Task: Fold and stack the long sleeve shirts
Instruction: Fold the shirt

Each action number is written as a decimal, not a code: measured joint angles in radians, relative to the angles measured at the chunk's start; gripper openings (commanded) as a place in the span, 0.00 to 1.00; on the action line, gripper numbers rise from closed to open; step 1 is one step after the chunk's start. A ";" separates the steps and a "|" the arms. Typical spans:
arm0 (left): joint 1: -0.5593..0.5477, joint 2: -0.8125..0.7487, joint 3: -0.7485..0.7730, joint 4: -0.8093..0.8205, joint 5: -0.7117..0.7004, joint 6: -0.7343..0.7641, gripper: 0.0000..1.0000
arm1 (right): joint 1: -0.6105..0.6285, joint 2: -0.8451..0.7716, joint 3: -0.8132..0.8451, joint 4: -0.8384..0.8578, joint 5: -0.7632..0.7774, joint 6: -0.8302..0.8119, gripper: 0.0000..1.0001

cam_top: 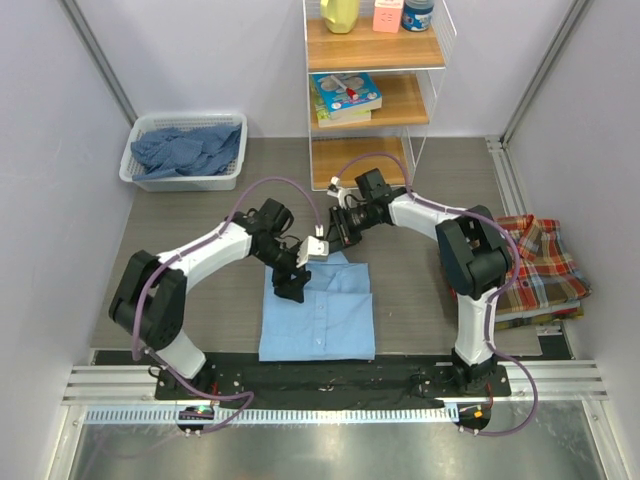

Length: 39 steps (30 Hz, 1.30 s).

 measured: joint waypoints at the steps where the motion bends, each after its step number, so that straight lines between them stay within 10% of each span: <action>1: -0.002 0.016 0.003 0.007 0.004 0.009 0.63 | 0.005 0.006 -0.003 0.017 -0.017 0.030 0.08; 26: -0.059 0.269 0.215 -0.175 0.008 0.120 0.40 | 0.025 0.244 0.082 0.066 -0.059 0.078 0.01; 34: -0.073 0.280 0.229 -0.198 0.002 0.111 0.00 | 0.025 0.244 0.085 0.058 -0.060 0.060 0.01; 39: -0.072 0.280 0.263 -0.217 0.003 0.092 0.00 | 0.025 0.244 0.085 0.056 -0.062 0.049 0.01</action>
